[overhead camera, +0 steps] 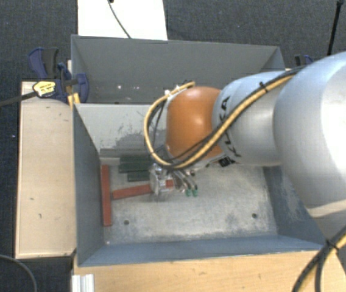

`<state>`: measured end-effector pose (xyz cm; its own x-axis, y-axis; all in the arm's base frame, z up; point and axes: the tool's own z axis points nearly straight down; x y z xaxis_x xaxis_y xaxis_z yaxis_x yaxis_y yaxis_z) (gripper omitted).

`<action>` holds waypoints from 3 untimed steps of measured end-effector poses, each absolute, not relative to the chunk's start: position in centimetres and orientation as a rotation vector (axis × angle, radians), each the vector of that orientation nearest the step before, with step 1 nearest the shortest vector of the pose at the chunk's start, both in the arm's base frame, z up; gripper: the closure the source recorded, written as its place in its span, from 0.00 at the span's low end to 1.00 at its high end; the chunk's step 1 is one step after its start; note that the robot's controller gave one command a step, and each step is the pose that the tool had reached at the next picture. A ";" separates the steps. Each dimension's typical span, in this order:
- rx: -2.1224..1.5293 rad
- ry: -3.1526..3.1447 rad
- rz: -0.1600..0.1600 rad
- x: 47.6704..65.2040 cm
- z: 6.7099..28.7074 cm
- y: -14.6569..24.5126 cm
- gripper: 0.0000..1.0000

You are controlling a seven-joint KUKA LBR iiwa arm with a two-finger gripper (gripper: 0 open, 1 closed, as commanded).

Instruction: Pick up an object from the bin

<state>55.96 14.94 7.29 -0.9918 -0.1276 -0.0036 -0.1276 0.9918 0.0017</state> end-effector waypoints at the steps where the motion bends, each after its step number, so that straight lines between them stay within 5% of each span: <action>1: -0.197 3.134 0.002 55.9 7.2 14.9 0.00; 2: -0.133 3.134 0.005 56.1 7.1 17.7 0.00; 3: -0.126 3.131 0.006 56.2 7.2 17.7 1.00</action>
Offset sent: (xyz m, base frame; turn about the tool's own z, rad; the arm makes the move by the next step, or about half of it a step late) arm 0.0000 0.0000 0.0000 0.0000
